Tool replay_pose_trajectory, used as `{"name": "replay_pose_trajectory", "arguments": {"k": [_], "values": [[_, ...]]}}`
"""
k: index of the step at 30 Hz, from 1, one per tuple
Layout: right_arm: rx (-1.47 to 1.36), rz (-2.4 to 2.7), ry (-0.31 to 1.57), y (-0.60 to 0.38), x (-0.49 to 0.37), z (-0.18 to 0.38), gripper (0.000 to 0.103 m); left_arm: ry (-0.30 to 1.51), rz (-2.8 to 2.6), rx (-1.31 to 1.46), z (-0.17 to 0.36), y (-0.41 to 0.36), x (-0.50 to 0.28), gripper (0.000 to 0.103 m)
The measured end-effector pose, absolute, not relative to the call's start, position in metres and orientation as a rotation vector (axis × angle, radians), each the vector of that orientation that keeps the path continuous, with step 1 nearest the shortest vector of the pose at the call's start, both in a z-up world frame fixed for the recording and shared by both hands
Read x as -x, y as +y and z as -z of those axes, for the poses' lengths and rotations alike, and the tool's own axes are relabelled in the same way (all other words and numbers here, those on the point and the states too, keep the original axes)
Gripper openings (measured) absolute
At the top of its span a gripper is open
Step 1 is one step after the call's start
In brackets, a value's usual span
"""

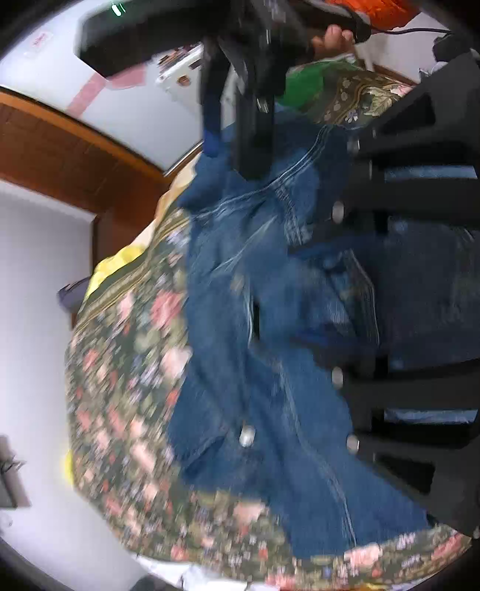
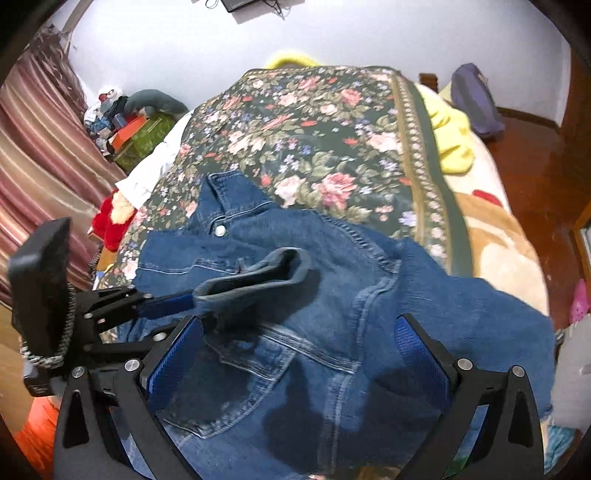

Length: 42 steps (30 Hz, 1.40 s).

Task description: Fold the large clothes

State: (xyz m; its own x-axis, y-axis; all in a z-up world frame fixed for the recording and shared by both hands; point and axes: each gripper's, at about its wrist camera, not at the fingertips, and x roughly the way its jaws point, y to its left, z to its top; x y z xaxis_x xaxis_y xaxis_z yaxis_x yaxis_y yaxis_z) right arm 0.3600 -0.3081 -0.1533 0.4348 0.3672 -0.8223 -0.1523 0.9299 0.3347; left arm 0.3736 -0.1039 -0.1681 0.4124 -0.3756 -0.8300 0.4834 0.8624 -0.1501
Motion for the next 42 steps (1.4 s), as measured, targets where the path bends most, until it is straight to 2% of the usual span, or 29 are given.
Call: {"name": "replay_pose_trajectory", "arguments": {"k": [3,7,10,12,14,16,17,18,19,21,23,30,34,38,42], "values": [[-0.250,-0.357,1.096,-0.297,-0.370,0.161,0.103,0.930,0.454,-0.091,0.147,-0.066,-0.375,0.072],[-0.259,-0.384,1.151,-0.278,-0.389,0.178,0.102,0.891,0.251,-0.121,0.145,-0.005,-0.387,0.075],[-0.248,-0.374,1.226,-0.265,-0.402,0.202,0.094,0.923,0.110,-0.132,0.164,0.048,-0.393,0.075],[-0.234,-0.370,1.285,-0.257,-0.409,0.219,0.082,0.950,0.039,-0.147,0.183,0.073,-0.393,0.075],[-0.220,-0.363,1.320,-0.252,-0.412,0.232,0.077,0.994,-0.014,-0.141,0.206,0.101,-0.394,0.075],[-0.177,-0.335,1.310,-0.247,-0.414,0.239,0.067,1.052,-0.066,-0.107,0.232,0.126,-0.395,0.075],[-0.155,-0.325,1.298,-0.245,-0.414,0.240,0.056,1.086,-0.090,-0.082,0.247,0.139,-0.395,0.075],[-0.134,-0.317,1.288,-0.242,-0.415,0.240,0.047,1.107,-0.101,-0.068,0.257,0.145,-0.394,0.075],[-0.122,-0.306,1.281,-0.240,-0.416,0.239,0.044,1.131,-0.114,-0.057,0.268,0.152,-0.395,0.075],[-0.109,-0.302,1.257,-0.239,-0.417,0.235,0.026,1.163,-0.146,-0.050,0.286,0.163,-0.391,0.075],[-0.096,-0.300,1.232,-0.240,-0.418,0.226,0.019,1.147,-0.144,-0.057,0.291,0.166,-0.386,0.075],[-0.002,-0.253,1.100,-0.242,-0.417,0.180,0.013,1.137,-0.128,-0.096,0.288,0.158,-0.374,0.075],[0.073,-0.136,1.103,-0.257,-0.418,0.192,0.013,1.145,-0.131,-0.097,0.291,0.153,-0.372,0.076],[0.083,-0.109,1.180,-0.269,-0.414,0.216,0.014,1.144,-0.148,-0.172,0.303,0.143,-0.368,0.084],[0.100,-0.124,1.207,-0.274,-0.401,0.215,0.014,1.163,-0.138,-0.244,0.298,0.129,-0.366,0.084]]}}
